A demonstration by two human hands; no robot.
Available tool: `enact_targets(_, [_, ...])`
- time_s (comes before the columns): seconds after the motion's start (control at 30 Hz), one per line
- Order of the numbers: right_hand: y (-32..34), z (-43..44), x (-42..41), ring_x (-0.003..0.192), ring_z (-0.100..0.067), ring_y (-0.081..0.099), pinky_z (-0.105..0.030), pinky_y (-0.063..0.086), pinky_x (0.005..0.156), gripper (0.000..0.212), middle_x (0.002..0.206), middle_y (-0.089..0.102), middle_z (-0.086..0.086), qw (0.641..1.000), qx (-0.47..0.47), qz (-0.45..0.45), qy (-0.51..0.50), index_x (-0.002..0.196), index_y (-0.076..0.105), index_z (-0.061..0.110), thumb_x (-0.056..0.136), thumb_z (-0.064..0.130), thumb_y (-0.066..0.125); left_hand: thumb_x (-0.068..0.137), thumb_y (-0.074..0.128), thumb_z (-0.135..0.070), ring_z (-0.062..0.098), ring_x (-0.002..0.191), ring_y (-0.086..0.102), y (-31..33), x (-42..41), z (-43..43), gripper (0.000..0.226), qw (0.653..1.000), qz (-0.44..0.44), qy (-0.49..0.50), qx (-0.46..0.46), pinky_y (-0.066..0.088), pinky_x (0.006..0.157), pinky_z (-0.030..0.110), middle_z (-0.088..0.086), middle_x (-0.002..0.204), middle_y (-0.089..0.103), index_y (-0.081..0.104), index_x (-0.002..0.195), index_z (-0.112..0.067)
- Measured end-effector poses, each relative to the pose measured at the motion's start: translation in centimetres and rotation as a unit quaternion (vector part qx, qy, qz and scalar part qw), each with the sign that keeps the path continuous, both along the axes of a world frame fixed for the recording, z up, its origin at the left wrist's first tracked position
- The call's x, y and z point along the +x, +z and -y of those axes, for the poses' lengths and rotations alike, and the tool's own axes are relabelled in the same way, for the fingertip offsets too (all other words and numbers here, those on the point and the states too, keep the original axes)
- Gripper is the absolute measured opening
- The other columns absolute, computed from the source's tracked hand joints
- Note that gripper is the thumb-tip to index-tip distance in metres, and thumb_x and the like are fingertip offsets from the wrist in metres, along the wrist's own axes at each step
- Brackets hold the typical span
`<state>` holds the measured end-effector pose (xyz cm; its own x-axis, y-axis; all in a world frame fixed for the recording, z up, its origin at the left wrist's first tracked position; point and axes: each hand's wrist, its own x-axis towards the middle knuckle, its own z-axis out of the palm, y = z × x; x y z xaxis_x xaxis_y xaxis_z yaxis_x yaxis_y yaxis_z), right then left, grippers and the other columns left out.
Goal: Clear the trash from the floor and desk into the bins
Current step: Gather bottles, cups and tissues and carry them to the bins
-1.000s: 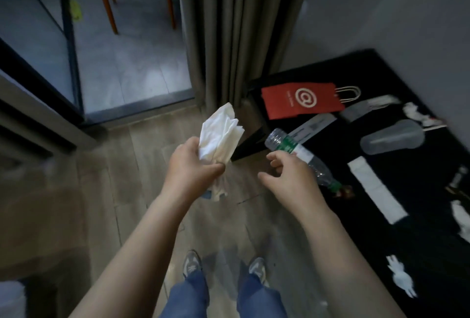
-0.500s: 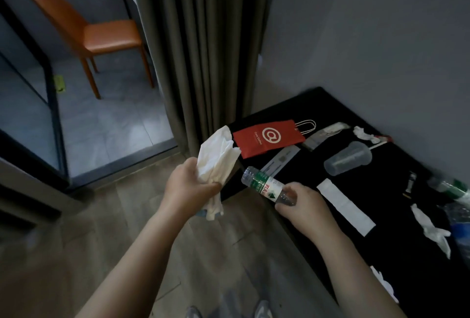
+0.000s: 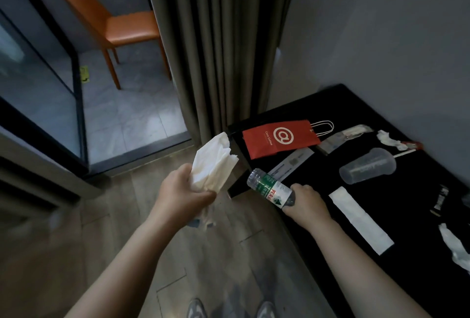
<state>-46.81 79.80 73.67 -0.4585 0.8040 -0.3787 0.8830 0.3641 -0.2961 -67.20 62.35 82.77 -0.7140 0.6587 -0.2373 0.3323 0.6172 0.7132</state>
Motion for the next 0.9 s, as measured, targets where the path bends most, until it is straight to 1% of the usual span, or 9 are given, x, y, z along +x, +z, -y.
enact_targets(0.07, [-1.1,-0.8,-0.2,0.099,-0.03,0.055,-0.037,0.051,0.079,0.037,0.109,0.053,-0.011,1.0,-0.001,0.016,0.008,0.104,0.052,0.011,0.075,0.027,0.069,0.063,0.078,-0.02,0.013,0.068,0.055,-0.1,0.1,0.3,0.027,1.0,0.006,0.009,-0.003,0.036,0.034,0.015,0.004,0.083,0.06,0.057,0.079,-0.018])
enact_targets(0.1, [-1.6,-1.1,-0.3,0.101,-0.03,0.054,-0.038,0.051,0.081,0.042,0.111,0.052,-0.011,1.0,-0.002,0.024,0.013,0.107,0.051,0.011,0.074,0.028,0.071,0.063,0.078,-0.02,0.013,0.069,0.055,0.0,0.2,0.4,0.027,1.0,0.005,0.01,-0.008,0.039,0.034,0.016,0.004,0.084,0.06,0.057,0.081,-0.018])
enact_targets(0.17, [-2.4,-1.9,-0.4,0.104,-0.031,0.053,-0.04,0.051,0.082,0.05,0.115,0.05,-0.011,0.999,-0.01,0.039,0.022,0.11,0.048,0.012,0.072,0.031,0.074,0.064,0.079,-0.021,0.016,0.073,0.057,0.1,0.4,0.6,0.031,1.0,-0.011,0.009,-0.025,0.05,0.048,0.027,0.004,0.085,0.061,0.059,0.087,-0.014])
enact_targets(0.23, [-3.1,-2.5,-0.6,0.106,-0.031,0.052,-0.04,0.051,0.083,0.058,0.118,0.048,-0.011,0.998,-0.018,0.05,0.027,0.114,0.046,0.012,0.07,0.035,0.076,0.064,0.08,-0.022,0.021,0.075,0.058,0.3,0.6,0.8,0.034,0.999,-0.023,0.017,-0.039,0.05,0.063,0.039,0.007,0.085,0.061,0.059,0.089,-0.009])
enact_targets(0.37, [-4.3,-3.3,-0.9,0.107,-0.032,0.053,-0.041,0.051,0.086,0.062,0.119,0.049,-0.013,0.998,-0.033,0.041,0.026,0.117,0.044,0.012,0.07,0.035,0.077,0.065,0.08,-0.021,0.027,0.08,0.058,0.7,0.9,1.2,0.039,0.998,-0.031,0.03,-0.051,0.052,0.072,0.047,0.011,0.089,0.061,0.059,0.094,-0.004])
enact_targets(0.5, [-4.9,-3.5,-0.9,0.099,-0.034,0.057,-0.038,0.051,0.081,0.051,0.113,0.051,-0.014,0.999,-0.037,0.019,0.021,0.111,0.049,0.009,0.071,0.03,0.073,0.067,0.08,-0.02,0.03,0.084,0.059,1.1,1.4,1.2,0.041,0.998,-0.029,0.03,-0.05,0.052,0.075,0.051,0.013,0.092,0.062,0.059,0.098,-0.002])
enact_targets(0.6, [-5.0,-3.6,-0.6,0.094,-0.032,0.059,-0.031,0.047,0.075,0.044,0.115,0.048,-0.014,0.999,-0.039,0.008,0.02,0.109,0.054,0.008,0.074,0.028,0.072,0.067,0.08,-0.02,0.029,0.083,0.059,1.3,2.0,1.1,0.04,0.998,-0.035,0.03,-0.05,0.052,0.075,0.052,0.012,0.09,0.061,0.059,0.096,-0.003])
enact_targets(0.77, [-5.5,-3.3,0.0,0.099,-0.029,0.058,-0.031,0.047,0.074,0.053,0.117,0.048,-0.013,0.996,-0.07,0.036,0.03,0.117,0.048,0.009,0.075,0.029,0.074,0.065,0.081,-0.022,0.027,0.08,0.058,1.7,2.7,0.9,0.039,0.997,-0.054,0.027,-0.045,0.051,0.073,0.05,0.01,0.087,0.061,0.06,0.094,-0.005])
enact_targets(0.9, [-5.6,-2.9,0.6,0.096,-0.03,0.059,-0.032,0.05,0.073,0.053,0.112,0.052,-0.012,0.997,-0.073,-0.011,-0.002,0.115,0.048,0.009,0.073,0.026,0.073,0.065,0.08,-0.023,0.023,0.078,0.057,1.3,3.1,0.7,0.037,0.997,-0.061,0.037,-0.04,0.049,0.07,0.044,0.006,0.084,0.061,0.06,0.091,-0.009])
